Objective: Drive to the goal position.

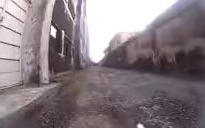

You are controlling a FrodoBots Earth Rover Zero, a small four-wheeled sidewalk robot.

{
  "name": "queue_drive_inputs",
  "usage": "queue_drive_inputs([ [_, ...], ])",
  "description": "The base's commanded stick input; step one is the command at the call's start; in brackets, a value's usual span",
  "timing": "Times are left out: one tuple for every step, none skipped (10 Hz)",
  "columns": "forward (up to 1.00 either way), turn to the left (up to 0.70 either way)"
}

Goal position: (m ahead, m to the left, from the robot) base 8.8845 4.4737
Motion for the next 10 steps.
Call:
queue_drive_inputs([
  [0.85,0.01],
  [0.85,0.01],
  [0.85,0.01],
  [0.85,0.01],
  [0.85,0.01],
  [0.85,0.01],
  [0.85,0.01],
  [0.85,0.01],
  [0.87,0.01],
  [0.97,0.01],
])
